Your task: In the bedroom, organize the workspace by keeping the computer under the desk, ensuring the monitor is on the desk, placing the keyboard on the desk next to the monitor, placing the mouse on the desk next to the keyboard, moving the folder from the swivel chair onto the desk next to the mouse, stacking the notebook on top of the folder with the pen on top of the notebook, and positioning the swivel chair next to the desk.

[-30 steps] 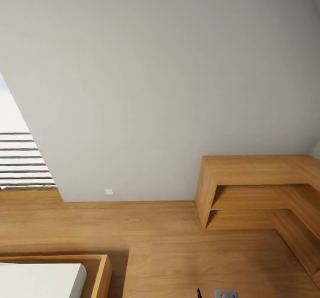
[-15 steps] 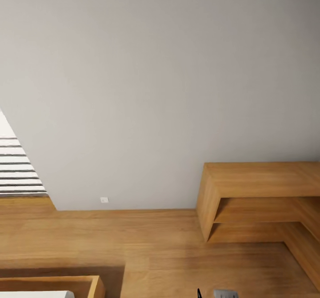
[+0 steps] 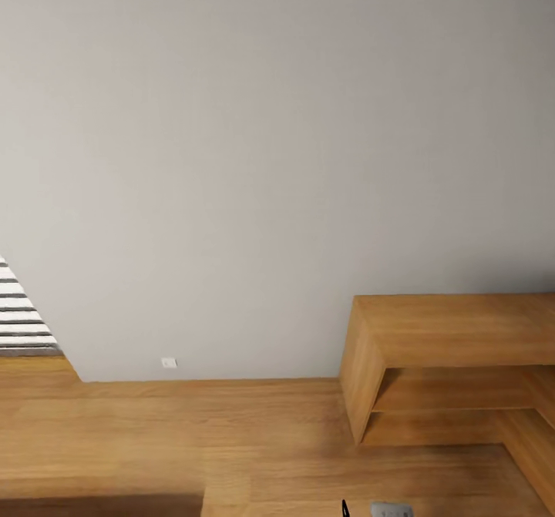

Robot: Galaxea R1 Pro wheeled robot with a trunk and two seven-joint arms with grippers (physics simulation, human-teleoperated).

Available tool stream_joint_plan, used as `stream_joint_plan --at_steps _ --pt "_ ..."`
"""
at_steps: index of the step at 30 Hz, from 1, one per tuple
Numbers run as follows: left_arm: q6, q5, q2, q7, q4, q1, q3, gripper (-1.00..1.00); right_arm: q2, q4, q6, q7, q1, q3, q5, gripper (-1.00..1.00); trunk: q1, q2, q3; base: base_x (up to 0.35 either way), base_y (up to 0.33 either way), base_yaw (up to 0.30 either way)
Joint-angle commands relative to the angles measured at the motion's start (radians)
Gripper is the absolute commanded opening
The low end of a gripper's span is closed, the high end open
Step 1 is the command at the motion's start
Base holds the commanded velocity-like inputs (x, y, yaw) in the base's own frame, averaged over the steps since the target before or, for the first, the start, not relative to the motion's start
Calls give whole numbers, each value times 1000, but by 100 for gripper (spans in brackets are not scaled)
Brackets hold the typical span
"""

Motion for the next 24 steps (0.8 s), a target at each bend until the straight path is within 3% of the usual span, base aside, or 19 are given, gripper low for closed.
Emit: stream_joint_plan --at_steps 1,17,21,24 --pt "-4 2 0 9 -3 -1 -8 100 -2 1 -3 -6 -1 9 -5 100 1 -2 -1 50 -8 -147" --pt "-1 2 14 8 -8 -2 -8 100 -4 15 -4 -6 -1 8 -5 100 1 -2 17 9 -1 -176" --pt "-3 2 41 8 -40 -1 -8 100 -5 61 -5 -6 -1 8 -5 100 1 -2 21 0 0 -183" --pt "-8 2 82 7 -84 6 -8 100 -5 105 -26 -7 0 7 -7 100 1 -2 25 0 0 -177"
